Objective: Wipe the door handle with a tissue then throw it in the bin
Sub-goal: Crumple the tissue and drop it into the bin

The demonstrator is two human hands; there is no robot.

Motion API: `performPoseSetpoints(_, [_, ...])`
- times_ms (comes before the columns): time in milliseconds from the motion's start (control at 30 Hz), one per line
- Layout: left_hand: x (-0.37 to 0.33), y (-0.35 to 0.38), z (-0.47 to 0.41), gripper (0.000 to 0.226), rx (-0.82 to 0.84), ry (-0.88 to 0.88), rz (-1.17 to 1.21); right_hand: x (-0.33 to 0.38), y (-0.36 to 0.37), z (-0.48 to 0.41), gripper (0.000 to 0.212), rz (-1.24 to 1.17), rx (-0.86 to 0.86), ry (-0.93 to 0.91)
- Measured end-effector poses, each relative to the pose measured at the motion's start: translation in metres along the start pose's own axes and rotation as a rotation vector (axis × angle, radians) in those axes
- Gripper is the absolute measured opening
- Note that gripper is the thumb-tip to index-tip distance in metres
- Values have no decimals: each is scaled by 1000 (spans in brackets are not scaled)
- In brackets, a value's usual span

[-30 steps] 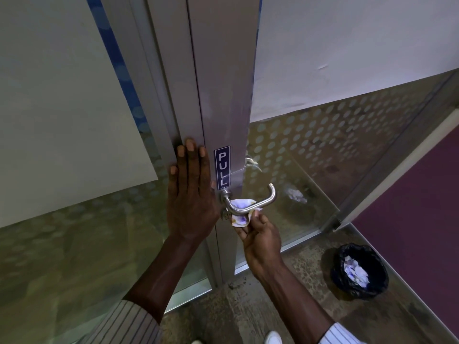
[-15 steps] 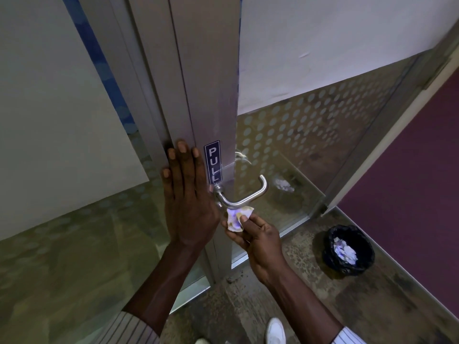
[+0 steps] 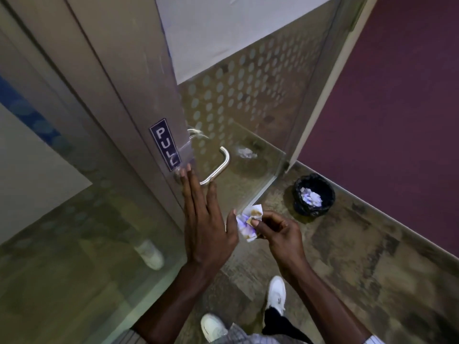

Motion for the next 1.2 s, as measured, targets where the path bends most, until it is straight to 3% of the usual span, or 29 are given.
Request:
performPoseSetpoints(100, [-21, 27, 13, 40, 115, 21, 188, -2, -33, 5, 19, 58, -66, -26])
performPoseSetpoints(267, [-69, 44, 13, 13, 63, 101, 321, 1, -86, 3, 33, 317, -105, -118])
performPoseSetpoints(333, [-92, 65, 11, 20, 232, 87, 349, 1, -108, 0, 35, 357, -112, -119])
performPoseSetpoints(433, [-111, 114, 17, 20, 543, -113, 419, 2, -139, -6, 36, 391, -112, -127])
performPoseSetpoints(500, [-122, 141, 19, 19, 638, -238, 491, 2, -158, -12, 38, 402, -112, -123])
performPoseSetpoints(667, [-149, 200, 13, 3, 719, -399, 566, 1, -216, -35, 33, 328, -163, -26])
performPoseSetpoints(867, [-184, 257, 8, 13, 804, -500, 609, 2, -276, -60, 16, 191, -190, 76])
performPoseSetpoints(1200, [-220, 303, -15, 16, 816, -443, 511, -18, -323, -94, 18, 236, -135, 221])
Point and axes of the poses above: each hand's wrist, its own z-axis away from the middle knuckle, its own y-axis out of the palm, x = y × z, the point moved 8 cm from there along -z, towards the middle knuckle, and after that the axes turned 1 degree about x, right-handed, at the moved point
